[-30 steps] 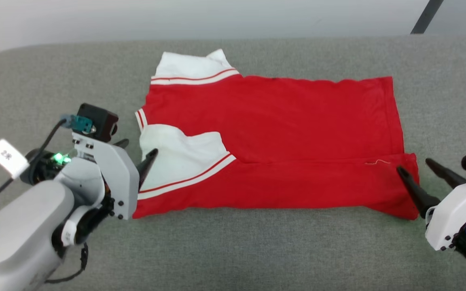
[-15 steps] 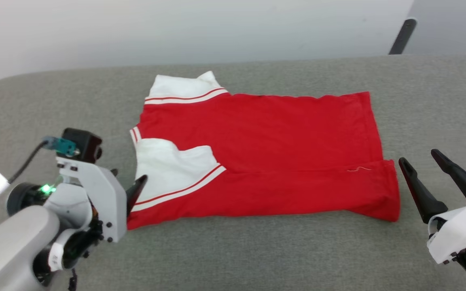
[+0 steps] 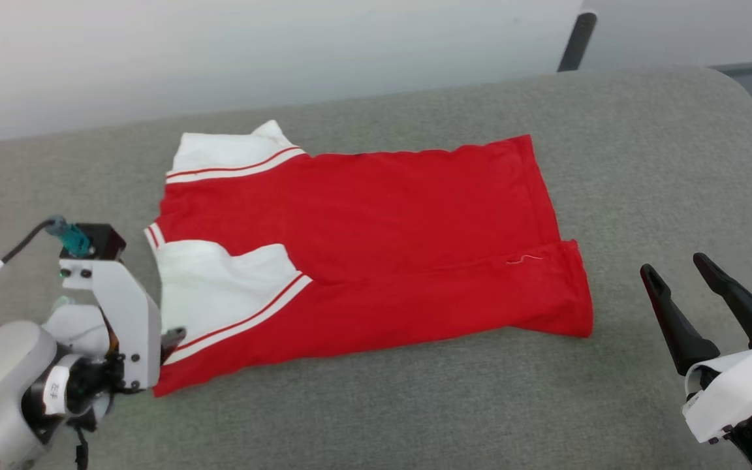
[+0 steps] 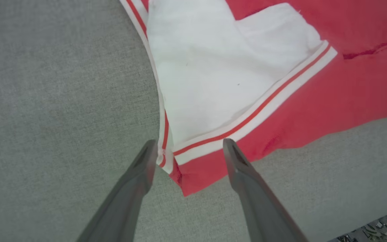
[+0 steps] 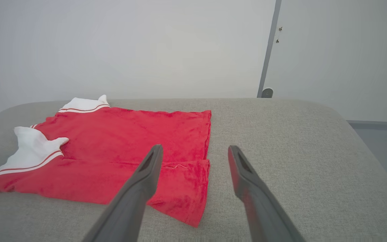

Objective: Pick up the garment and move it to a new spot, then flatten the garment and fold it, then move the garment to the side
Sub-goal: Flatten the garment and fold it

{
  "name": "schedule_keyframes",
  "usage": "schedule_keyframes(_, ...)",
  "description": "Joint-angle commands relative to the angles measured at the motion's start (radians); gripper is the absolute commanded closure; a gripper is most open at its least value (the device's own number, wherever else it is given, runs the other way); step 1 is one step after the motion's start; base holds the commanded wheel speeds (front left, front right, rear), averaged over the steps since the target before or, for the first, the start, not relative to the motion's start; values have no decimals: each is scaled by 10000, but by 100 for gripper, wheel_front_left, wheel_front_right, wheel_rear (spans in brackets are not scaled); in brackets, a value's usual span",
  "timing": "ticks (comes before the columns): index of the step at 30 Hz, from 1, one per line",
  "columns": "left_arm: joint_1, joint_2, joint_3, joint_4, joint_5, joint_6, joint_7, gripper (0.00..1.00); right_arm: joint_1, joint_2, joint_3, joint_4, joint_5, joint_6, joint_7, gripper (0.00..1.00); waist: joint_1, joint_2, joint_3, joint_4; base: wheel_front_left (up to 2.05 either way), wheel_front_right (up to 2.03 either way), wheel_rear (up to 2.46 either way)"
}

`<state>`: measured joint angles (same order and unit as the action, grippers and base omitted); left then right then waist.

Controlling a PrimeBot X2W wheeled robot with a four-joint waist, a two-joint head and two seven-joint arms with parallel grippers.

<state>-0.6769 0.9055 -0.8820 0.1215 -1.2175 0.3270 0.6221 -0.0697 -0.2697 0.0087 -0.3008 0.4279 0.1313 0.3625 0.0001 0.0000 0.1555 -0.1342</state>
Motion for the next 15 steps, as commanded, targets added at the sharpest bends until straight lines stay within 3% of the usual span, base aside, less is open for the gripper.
schedule_keyframes(1, -61, -33, -122, 219, -28, 10, 216, 0, 144, 60, -39, -39, -39, -11, 7, 0, -1, 0, 147, -195, 0, 0, 0)
schedule_keyframes(8, -115, -190, -483, 1248, -96, -5, 1039, 0, 140, 217, -119, -49, 77, -11, 7, 0, -1, 0, 319, -359, 0, 0, 0)
schedule_keyframes(15, -13, -727, -494, 2241, -409, -275, 1039, 0, 59, 288, -174, -36, 144, -11, 81, 0, -1, 0, 492, -329, 0, 0, 0)
